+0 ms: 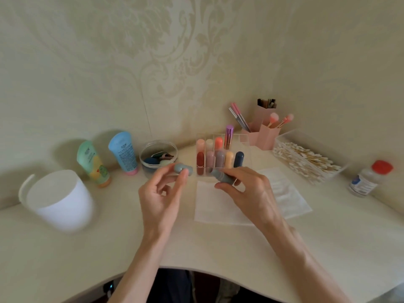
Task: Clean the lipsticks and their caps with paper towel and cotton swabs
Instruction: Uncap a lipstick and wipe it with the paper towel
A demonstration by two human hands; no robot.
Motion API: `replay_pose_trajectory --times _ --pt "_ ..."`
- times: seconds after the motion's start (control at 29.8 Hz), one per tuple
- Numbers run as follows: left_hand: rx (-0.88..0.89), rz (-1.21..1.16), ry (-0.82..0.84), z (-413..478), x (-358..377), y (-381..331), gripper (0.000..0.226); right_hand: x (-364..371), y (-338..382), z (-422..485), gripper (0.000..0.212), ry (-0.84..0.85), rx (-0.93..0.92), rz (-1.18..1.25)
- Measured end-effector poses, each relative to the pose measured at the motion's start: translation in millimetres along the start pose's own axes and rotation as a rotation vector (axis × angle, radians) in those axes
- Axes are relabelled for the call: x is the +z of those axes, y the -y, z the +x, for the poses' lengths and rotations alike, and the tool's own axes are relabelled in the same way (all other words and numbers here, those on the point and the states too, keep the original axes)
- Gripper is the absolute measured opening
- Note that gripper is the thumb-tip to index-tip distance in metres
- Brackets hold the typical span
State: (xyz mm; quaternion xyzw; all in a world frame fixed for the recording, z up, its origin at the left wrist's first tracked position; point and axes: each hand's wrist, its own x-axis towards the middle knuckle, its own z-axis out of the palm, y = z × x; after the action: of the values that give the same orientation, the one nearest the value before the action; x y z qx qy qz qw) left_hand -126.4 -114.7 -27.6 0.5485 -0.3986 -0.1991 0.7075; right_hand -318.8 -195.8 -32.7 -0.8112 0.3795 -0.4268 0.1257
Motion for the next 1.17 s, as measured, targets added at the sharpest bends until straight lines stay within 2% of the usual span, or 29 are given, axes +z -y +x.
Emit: replay_pose_trajectory --times 0.07,0.23,0.44,0.54,0.6,0.7,0.77,0.91,1.07,1.17 --pt "0.026 0.176 0.067 3.4 -8.3 6.8 0.019 -3.7 -3.9 -1.4 0.035 0.009 0.017 -0.005" --pt "0.147 0.613 0.076 2.5 -24.0 15.1 0.020 -0.6 -1.3 -1.1 0.033 0.041 0.052 0.019" --pt "0.143 0.813 0.130 1.4 -24.4 15.3 0.030 -0.4 1.1 -2.7 0.037 0.067 0.086 0.067" --pt "0.156 0.841 0.163 0.1 -25.1 17.2 0.039 -0.6 0.1 -3.2 0.032 0.072 0.105 0.100" --pt "0.185 0.826 0.129 -1.5 -25.3 15.0 0.041 -0.4 -0.1 -3.1 0.030 0.083 0.114 0.135" --pt "0.324 0.739 0.102 -3.5 -21.9 7.3 0.027 2.8 3.6 -2.2 0.028 0.100 0.145 0.238" --pt "0.356 0.643 0.182 -5.5 -17.1 2.8 0.021 6.4 6.9 -1.9 0.025 0.124 0.169 0.331" --pt "0.306 0.512 0.344 -10.8 -6.3 0.6 0.026 8.5 11.0 -2.6 0.022 0.147 0.186 0.411" --pt "0.466 0.733 0.574 -13.5 0.6 18.9 0.029 7.6 6.7 -1.8 0.017 0.104 0.264 0.449" --pt "0.437 0.701 0.682 -18.2 0.7 20.2 0.024 7.0 5.0 -1.9 0.017 0.107 0.271 0.440"
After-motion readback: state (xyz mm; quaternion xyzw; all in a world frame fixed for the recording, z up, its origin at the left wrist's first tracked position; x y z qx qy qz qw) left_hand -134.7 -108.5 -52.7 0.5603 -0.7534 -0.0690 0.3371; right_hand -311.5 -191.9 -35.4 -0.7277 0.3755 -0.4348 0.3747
